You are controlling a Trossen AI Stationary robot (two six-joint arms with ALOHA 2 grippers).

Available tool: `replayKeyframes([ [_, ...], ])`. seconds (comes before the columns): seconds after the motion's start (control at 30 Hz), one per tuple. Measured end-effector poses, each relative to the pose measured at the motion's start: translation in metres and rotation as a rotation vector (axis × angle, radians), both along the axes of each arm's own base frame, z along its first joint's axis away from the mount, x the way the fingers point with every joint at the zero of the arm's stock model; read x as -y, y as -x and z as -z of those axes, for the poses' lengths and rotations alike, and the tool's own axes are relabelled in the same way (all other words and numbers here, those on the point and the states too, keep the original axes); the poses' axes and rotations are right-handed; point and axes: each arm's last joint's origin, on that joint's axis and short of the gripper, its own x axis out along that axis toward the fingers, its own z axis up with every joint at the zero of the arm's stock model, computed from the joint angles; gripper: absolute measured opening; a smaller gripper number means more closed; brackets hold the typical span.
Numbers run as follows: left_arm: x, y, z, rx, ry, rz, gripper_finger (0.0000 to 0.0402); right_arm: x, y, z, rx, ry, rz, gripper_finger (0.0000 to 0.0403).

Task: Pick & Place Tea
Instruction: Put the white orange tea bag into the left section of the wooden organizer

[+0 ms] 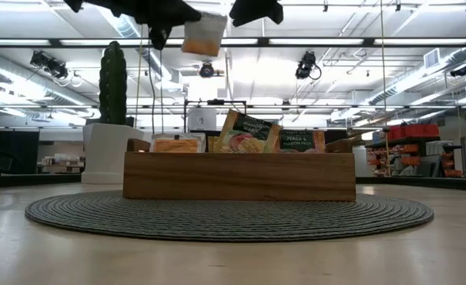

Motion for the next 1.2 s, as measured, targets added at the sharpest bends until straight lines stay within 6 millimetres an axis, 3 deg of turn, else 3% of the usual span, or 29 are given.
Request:
replayKeyframes([
  [0.2, 0.022, 0.010, 0.018, 0.012, 0.067, 0.036, 0.0001, 0.002, 0.003, -0.005, 0.024, 0.036, 0.076, 0.0175],
  [0.37, 0.041, 0.026, 0.040, 0.104, 0.119, 0.003, 0.0001, 0.003, 0.006, -0.011, 0.059, 0.045, 0.126, 0.0201],
  [0.87, 0.077, 0.039, 0.106, 0.069, 0.158, -0.075, 0.0001, 0.007, 0.010, -0.008, 0.004, 0.058, 0.130, 0.0193],
  [1.2, 0.084, 0.020, 0.132, 0.060, 0.139, -0.088, 0.0001, 0.014, 0.011, -0.007, -0.001, 0.052, 0.156, 0.0192],
])
